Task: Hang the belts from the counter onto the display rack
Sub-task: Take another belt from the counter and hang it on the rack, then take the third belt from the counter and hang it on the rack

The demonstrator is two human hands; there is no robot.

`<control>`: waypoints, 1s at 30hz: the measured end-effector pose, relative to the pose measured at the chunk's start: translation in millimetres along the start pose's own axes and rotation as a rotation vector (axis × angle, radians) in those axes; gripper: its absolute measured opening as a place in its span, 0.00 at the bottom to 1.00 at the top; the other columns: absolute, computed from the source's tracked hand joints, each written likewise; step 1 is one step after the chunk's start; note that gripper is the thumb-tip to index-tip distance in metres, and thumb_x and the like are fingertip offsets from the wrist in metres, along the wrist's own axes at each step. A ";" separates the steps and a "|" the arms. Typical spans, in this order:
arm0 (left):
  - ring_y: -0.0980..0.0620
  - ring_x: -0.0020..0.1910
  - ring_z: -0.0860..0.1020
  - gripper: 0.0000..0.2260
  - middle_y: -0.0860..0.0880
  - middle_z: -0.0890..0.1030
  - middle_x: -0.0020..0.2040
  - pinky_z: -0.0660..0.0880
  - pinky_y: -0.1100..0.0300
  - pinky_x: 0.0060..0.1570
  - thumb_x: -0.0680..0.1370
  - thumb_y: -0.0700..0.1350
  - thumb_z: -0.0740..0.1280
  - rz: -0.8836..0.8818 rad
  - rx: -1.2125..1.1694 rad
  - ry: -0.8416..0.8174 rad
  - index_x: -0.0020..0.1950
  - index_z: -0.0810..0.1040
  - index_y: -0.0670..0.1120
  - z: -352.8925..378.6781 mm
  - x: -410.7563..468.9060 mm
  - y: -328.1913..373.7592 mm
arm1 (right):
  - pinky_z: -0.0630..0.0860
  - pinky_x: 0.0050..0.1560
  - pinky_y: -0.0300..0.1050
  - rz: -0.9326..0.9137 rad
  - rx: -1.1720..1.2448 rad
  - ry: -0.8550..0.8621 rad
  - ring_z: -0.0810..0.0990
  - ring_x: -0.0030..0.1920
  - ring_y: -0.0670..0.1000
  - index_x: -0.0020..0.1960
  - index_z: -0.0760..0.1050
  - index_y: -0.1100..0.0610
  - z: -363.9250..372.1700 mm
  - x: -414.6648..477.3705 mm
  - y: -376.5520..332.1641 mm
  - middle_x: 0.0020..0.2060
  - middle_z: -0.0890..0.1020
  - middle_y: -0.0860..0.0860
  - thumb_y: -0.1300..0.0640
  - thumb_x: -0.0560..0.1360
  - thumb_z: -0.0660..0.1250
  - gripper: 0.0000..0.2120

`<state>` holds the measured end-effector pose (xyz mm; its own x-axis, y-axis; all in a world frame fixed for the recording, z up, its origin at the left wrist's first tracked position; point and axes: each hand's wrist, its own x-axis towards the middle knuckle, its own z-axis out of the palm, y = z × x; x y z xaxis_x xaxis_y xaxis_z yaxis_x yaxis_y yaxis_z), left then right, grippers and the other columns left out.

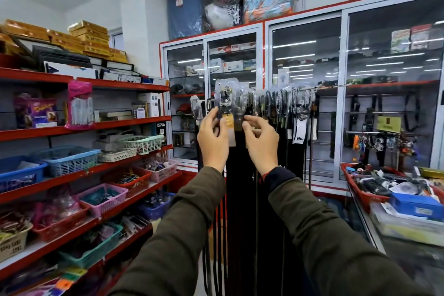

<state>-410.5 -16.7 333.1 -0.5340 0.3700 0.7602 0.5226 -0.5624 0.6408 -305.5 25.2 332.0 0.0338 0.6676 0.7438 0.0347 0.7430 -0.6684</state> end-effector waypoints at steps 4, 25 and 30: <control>0.54 0.80 0.60 0.21 0.52 0.65 0.80 0.56 0.52 0.80 0.84 0.47 0.60 0.245 0.250 -0.085 0.78 0.67 0.49 13.3 -35.1 -5.7 | 0.75 0.61 0.43 -0.131 -0.187 0.042 0.78 0.59 0.47 0.66 0.76 0.52 -25.3 -26.0 27.6 0.60 0.80 0.47 0.55 0.82 0.61 0.14; 0.47 0.83 0.47 0.26 0.49 0.53 0.84 0.45 0.42 0.81 0.83 0.51 0.58 0.299 0.468 -0.760 0.81 0.58 0.49 140.0 -296.1 -51.2 | 0.44 0.80 0.64 0.175 -1.102 -0.085 0.49 0.83 0.59 0.80 0.58 0.54 -271.5 -191.0 174.4 0.82 0.55 0.53 0.48 0.81 0.57 0.29; 0.46 0.83 0.48 0.27 0.49 0.53 0.84 0.47 0.41 0.81 0.83 0.53 0.56 0.286 0.438 -0.948 0.82 0.57 0.49 175.7 -358.2 -54.8 | 0.41 0.80 0.62 0.359 -1.218 -0.120 0.48 0.83 0.58 0.80 0.58 0.53 -341.5 -234.6 191.6 0.82 0.55 0.52 0.44 0.81 0.49 0.30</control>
<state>-131.2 11.5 44.3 0.2788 0.7941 0.5400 0.8389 -0.4751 0.2656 34.3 -5.6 28.8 0.1434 0.8683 0.4749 0.9347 0.0388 -0.3533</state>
